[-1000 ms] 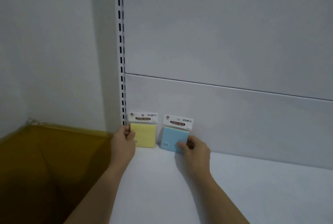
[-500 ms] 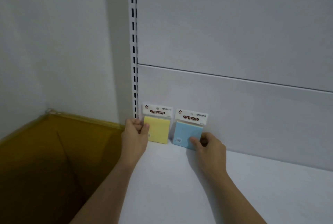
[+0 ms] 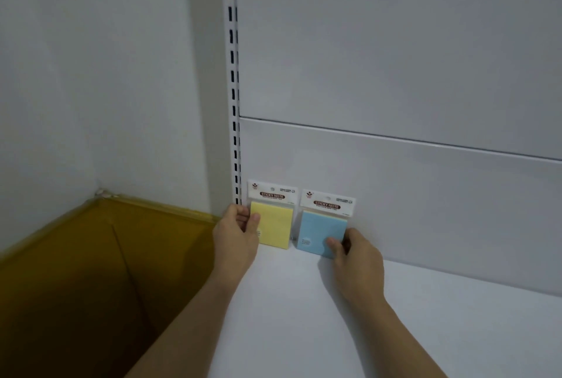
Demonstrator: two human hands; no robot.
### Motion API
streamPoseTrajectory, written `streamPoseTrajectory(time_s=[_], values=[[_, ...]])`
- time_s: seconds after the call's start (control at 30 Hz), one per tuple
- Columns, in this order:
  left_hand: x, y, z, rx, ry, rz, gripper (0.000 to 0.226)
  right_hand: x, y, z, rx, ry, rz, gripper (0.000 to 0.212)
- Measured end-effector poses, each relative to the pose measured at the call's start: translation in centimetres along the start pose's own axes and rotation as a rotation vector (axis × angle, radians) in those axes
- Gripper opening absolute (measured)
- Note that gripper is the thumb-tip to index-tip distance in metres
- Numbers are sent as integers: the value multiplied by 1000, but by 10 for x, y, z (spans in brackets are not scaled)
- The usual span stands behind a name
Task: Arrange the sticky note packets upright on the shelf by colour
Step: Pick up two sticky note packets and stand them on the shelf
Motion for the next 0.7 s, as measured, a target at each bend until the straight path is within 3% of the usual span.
streamPoseTrajectory(time_s=[0.4,0.6,0.7], values=[[0,3,5,126,31,-112,18,-6,2,-5,-7,-34,-72,15],[-5,26,19,341,-94,-120,45,-9,19,-15,150,-140,46,35],[-5,47,33,341,-195,-90,46,-7,38,-26,18,-115,142,40]])
Point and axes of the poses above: each hand's wrist, its own x-axis towards the middle knuckle, its own y-axis out of the back of the hand, z = x × y, the point moved 3 cm from there along x, towards the middle knuckle, and after that the axes turned 10 degrees about x, right-handed, at the moved point
